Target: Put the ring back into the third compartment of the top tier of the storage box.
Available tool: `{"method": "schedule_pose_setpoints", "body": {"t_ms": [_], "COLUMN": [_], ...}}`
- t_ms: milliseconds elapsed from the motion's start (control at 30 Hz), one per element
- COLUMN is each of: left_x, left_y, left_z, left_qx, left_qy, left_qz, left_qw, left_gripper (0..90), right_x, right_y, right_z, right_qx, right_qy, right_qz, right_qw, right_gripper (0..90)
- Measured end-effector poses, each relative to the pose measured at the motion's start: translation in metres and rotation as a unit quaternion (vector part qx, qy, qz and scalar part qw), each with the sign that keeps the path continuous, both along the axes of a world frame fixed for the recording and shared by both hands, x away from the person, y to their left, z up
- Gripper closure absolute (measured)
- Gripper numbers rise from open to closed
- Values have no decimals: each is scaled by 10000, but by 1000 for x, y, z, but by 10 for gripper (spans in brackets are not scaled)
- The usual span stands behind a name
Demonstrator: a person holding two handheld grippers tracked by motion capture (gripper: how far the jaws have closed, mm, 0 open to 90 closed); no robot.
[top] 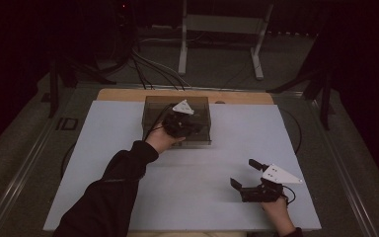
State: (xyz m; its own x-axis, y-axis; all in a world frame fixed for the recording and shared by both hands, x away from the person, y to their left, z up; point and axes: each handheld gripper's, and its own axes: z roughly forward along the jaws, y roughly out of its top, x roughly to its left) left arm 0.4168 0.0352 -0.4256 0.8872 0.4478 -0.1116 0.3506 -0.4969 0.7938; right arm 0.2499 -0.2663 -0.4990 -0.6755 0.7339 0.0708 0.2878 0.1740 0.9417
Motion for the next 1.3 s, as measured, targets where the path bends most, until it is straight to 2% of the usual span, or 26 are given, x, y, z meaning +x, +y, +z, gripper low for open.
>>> {"method": "schedule_pose_setpoints", "body": {"t_ms": [100, 133, 200, 267, 467, 667, 800, 900, 1033, 1167, 1300], "left_x": [-1, -1, -1, -3, -9, -14, -17, -20, -24, -26, -29], "left_y": [-2, -3, -4, -4, 0, 10, 16, 20, 24, 29, 36], "left_z": [0, 0, 0, 2, 10, 17, 21, 25, 27, 28, 28], "left_qx": [111, 129, 170, 211, 41, -43, -111, -202, -74, -108, -121], "left_qy": [-173, -210, -114, -159, -158, -253, -250, -248, -262, -196, -215], "left_qz": [152, 197, 213, 213, 169, 202, 123, 42, 93, 141, 126], "left_qw": [9997, 9995, 9996, 9994, 9997, 9995, 9995, 9995, 9996, 9997, 9996], "left_gripper": [846, 785, 687, 629, 476, 379, 370, 321, 231, 156, 91], "right_x": [0, 0, 0, 0, 0, 0, 0, 0, 0, 0, 0], "right_y": [0, 0, 0, 0, 0, 1, 1, 1, 1, 1, 1], "right_z": [0, 0, 0, 0, 0, 0, 0, 0, 0, 0, 0], "right_qx": [-1, 1, -5, -1, -5, -10, -13, -10, -18, -29, -37], "right_qy": [5, 5, 0, 0, 5, 3, 4, 5, -6, -9, -5], "right_qz": [4, 6, 8, 8, 13, 11, 10, 10, 11, 13, 12], "right_qw": [10000, 10000, 10000, 10000, 10000, 10000, 10000, 10000, 10000, 10000, 10000], "right_gripper": [18, 18, 18, 18, 18, 18, 18, 18, 18, 18, 18]}}
